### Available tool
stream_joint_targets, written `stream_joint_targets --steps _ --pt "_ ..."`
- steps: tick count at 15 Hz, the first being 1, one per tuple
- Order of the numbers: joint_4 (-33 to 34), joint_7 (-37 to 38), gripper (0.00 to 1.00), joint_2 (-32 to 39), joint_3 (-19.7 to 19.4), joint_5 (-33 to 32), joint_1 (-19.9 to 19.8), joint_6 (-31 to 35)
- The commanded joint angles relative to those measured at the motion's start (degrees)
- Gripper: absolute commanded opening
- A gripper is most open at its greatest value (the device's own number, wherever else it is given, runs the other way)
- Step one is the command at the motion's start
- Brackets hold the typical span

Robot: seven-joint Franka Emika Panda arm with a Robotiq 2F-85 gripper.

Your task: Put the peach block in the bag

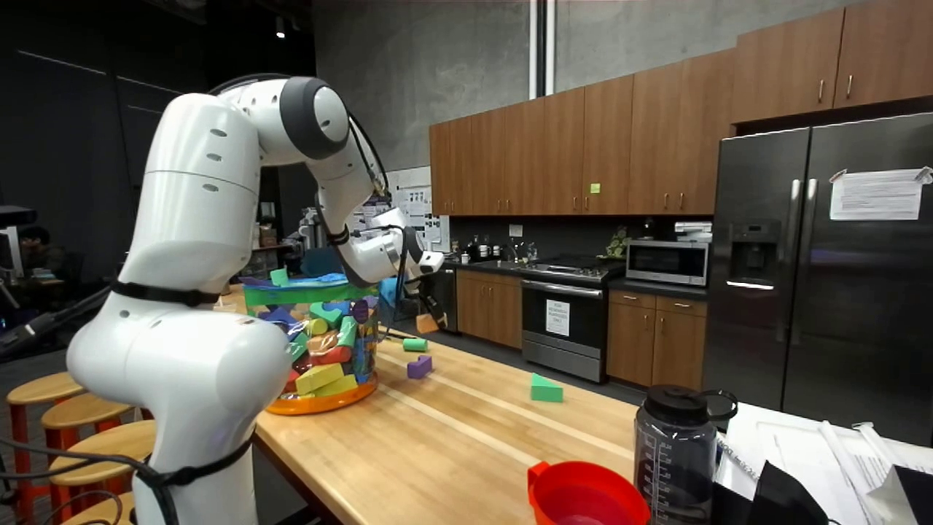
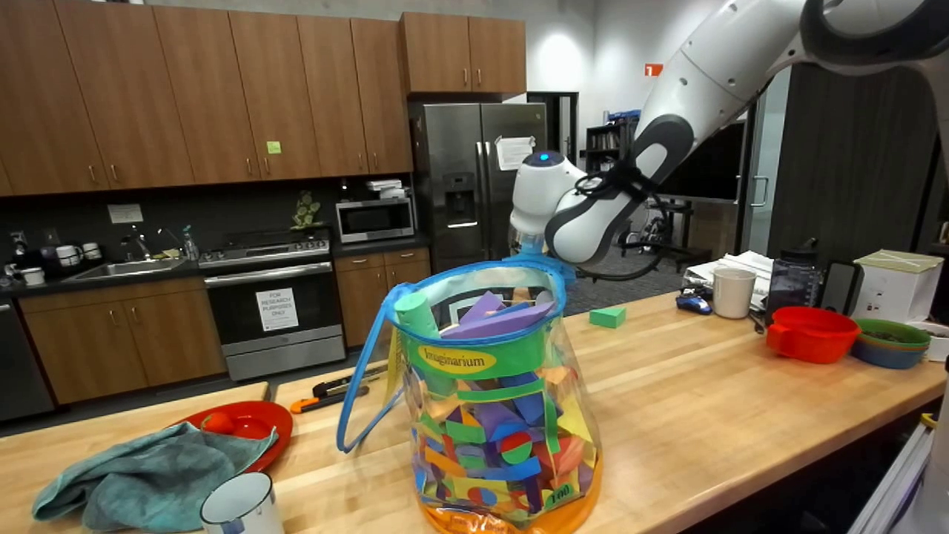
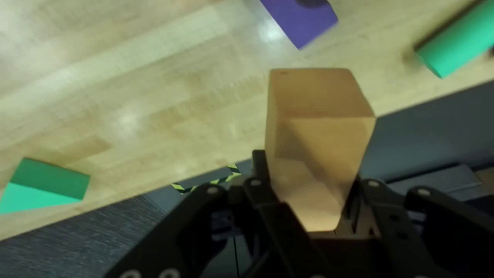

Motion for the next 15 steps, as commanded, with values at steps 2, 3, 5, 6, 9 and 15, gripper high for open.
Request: stream_joint_targets --steps 2,3,5,6,9,15 --pt "2.5 0.1 0.16 -5.9 -0.4 0.8 -0.7 3.6" --pt "3.1 0.0 0.16 -6.5 -0.2 1.3 -0.9 5.1" --pt "2.7 -1.6 0.16 -8.7 0.4 3.3 -1.5 9.5" --pt "2.1 -2.7 0.16 -9.4 0.8 4.7 -1.5 12.5" --pt "-1.7 -8.2 0.16 -11.9 3.0 11.1 -1.4 23.6" --pt "-8.8 -7.5 0.16 -12.6 11.1 11.3 -1.2 47.5"
